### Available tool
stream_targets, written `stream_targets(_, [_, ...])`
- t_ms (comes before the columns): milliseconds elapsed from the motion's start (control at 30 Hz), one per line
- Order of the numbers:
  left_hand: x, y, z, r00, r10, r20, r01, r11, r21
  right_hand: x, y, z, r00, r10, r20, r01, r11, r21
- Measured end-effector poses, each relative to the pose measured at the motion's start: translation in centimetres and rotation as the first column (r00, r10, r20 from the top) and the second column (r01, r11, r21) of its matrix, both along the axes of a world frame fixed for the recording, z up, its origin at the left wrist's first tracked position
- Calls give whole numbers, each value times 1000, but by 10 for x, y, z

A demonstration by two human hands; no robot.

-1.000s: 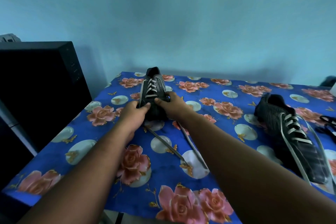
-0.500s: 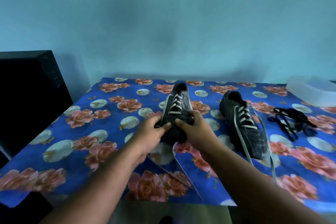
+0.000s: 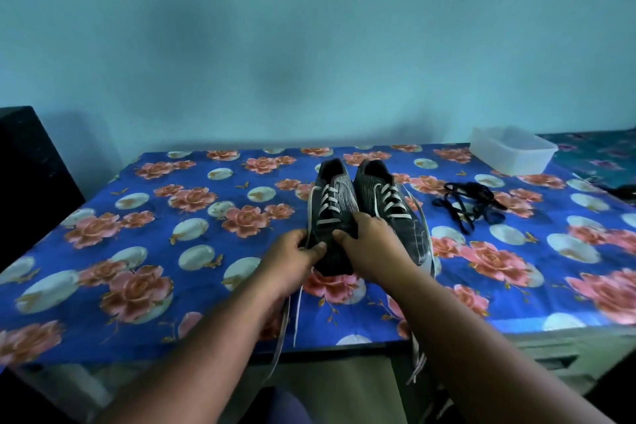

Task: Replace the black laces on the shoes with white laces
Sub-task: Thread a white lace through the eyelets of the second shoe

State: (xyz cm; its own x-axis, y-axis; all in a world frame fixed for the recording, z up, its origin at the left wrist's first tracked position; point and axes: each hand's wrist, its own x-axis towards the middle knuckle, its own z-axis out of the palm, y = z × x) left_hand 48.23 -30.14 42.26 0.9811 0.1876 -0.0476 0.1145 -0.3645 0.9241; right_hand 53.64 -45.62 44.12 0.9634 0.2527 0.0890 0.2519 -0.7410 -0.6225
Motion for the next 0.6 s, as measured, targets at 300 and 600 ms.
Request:
stream_targets(300, [-21,-3,2,989,142,30,-146,968,204,-17,-10,11,987,-46,151,29,993,113])
stream_targets(600, [-73,-20,12,993,106,61,-89,969,-231,-57,-40,47,980,112,-166,13,791,611])
